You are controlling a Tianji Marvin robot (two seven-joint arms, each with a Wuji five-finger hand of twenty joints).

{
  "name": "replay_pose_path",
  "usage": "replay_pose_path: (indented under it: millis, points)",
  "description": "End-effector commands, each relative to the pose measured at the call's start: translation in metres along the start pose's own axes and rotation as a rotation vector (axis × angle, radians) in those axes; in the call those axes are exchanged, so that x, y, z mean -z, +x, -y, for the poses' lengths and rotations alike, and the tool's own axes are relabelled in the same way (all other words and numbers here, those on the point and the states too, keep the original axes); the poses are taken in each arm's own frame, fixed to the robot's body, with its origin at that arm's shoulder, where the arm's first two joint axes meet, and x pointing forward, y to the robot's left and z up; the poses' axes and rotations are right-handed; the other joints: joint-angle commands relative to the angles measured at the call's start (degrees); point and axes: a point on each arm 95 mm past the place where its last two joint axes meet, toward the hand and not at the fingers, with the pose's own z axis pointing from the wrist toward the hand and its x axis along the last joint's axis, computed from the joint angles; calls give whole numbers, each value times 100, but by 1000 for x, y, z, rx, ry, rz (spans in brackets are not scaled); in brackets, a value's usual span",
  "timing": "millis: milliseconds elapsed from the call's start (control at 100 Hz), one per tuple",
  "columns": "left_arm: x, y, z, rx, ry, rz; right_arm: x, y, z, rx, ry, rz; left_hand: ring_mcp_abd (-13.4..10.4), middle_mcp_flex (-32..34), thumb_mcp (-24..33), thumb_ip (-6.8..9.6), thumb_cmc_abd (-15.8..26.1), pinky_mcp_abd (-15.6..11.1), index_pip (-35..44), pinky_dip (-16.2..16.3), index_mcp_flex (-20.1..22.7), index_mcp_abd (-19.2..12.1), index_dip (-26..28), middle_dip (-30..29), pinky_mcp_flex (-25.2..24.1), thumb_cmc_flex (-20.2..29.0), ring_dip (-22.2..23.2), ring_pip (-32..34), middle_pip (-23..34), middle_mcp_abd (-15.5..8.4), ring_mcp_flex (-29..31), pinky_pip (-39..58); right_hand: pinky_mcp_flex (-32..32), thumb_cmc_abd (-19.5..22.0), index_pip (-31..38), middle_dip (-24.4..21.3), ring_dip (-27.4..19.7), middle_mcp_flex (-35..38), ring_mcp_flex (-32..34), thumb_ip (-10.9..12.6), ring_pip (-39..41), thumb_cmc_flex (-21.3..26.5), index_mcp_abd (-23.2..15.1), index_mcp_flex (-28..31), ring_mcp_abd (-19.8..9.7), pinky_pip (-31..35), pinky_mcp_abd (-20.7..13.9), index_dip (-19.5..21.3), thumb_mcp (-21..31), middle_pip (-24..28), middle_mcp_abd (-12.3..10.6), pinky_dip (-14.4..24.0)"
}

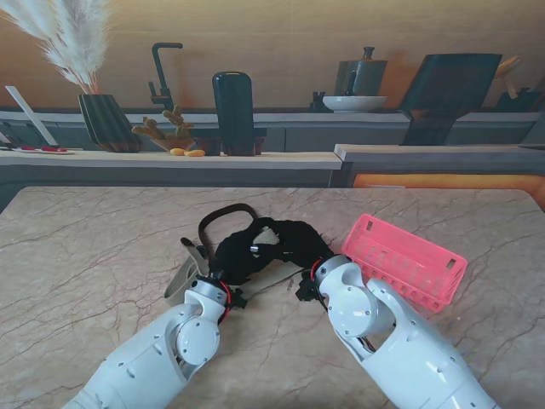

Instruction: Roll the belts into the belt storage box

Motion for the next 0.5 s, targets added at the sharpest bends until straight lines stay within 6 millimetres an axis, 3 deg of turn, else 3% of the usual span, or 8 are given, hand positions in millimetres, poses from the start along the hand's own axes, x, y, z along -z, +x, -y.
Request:
replay_pose_path:
  millis: [0,90,240,490]
  points:
    - [0,3,0,-1,6,-18,5,-1,-2,-19,-8,13,-58,-596,143,110,-26,33,-328,168,-341,-158,-136,-222,-507,-210,159,-132,-590,-128,-282,-295,43,410,1009,50,127,191,199,157,227,1236,-1154,435,-106,271,-153,96,1408,186,-14,-26]
    - [0,1,1,-9,9,-24,11,-1,-9,-66,-36,28,-32,-1327,7,102,-14,-13,-439,289,-472,-238,-205,-702,-1157,-321,149,-599,-1535,38,-996,-856,13,475,1027,174,304,137,152,136,571,1234,-1159,422,-126,386,-272,186,1419,406,52,-5]
    - [0,1,2,-6,17,-26,22,-4,-23,-165,-69,49,79,-2321,-103,111,12,84,-485,331,-626,-340,-249,-1337,-2247,-356,-5,-1726,-2483,226,-2270,-1855,-35,812,1162,540,708,-207,1,170,1290,1386,-1202,97,-220,490,-452,711,1238,1034,204,66]
    - [0,2,1,-1,20,-35,39,-9,-38,-333,-134,35,24,-3229,-192,124,163,40,-440,306,-723,-461,-221,-1811,-2902,-268,-380,-2899,-3135,321,-3483,-2439,16,951,1216,642,878,-277,3,183,1588,1389,-1373,-5,-371,629,-548,817,1039,1196,135,173]
